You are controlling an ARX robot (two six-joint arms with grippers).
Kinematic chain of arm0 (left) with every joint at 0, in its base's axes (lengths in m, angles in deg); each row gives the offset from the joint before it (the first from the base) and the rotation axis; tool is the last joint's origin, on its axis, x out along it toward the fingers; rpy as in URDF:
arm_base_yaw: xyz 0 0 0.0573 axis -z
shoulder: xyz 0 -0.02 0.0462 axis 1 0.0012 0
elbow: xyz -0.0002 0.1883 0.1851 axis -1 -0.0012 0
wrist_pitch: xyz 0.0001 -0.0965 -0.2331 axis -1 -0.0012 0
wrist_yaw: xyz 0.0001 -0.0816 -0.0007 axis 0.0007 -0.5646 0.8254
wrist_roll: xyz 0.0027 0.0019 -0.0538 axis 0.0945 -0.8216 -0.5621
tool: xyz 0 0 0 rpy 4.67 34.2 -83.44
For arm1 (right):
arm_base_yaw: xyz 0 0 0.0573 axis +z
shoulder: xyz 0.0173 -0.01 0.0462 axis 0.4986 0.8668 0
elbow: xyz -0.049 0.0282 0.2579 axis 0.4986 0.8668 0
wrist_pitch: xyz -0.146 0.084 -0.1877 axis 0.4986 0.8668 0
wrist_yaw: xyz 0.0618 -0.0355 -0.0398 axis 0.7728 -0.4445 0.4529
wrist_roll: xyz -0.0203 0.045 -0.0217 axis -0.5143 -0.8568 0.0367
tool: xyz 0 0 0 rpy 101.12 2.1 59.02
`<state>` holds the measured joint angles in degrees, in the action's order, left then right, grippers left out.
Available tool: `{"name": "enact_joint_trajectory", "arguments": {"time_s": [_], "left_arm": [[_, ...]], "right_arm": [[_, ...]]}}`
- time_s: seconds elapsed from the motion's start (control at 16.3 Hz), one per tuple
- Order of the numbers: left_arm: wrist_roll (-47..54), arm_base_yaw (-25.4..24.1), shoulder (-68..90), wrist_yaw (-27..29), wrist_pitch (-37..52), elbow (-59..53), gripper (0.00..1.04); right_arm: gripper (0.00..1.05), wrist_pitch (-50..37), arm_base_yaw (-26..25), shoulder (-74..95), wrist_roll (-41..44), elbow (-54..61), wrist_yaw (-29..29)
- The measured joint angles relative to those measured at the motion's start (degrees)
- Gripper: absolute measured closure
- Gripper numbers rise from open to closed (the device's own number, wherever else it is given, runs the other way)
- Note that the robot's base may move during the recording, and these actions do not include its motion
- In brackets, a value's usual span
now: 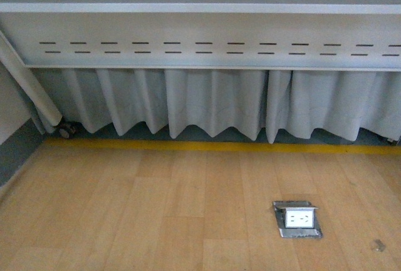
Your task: Open oven
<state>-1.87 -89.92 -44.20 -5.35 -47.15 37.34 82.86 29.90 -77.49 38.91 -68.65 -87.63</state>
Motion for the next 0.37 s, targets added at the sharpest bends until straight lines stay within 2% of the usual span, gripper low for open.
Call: {"name": "enact_joint_trajectory", "arguments": {"time_s": [0.37], "left_arm": [[0.00, 0.00, 0.00, 0.00, 0.00, 0.00, 0.07]], "right_arm": [[0.06, 0.00, 0.00, 0.00, 0.00, 0.00, 0.00]]}}
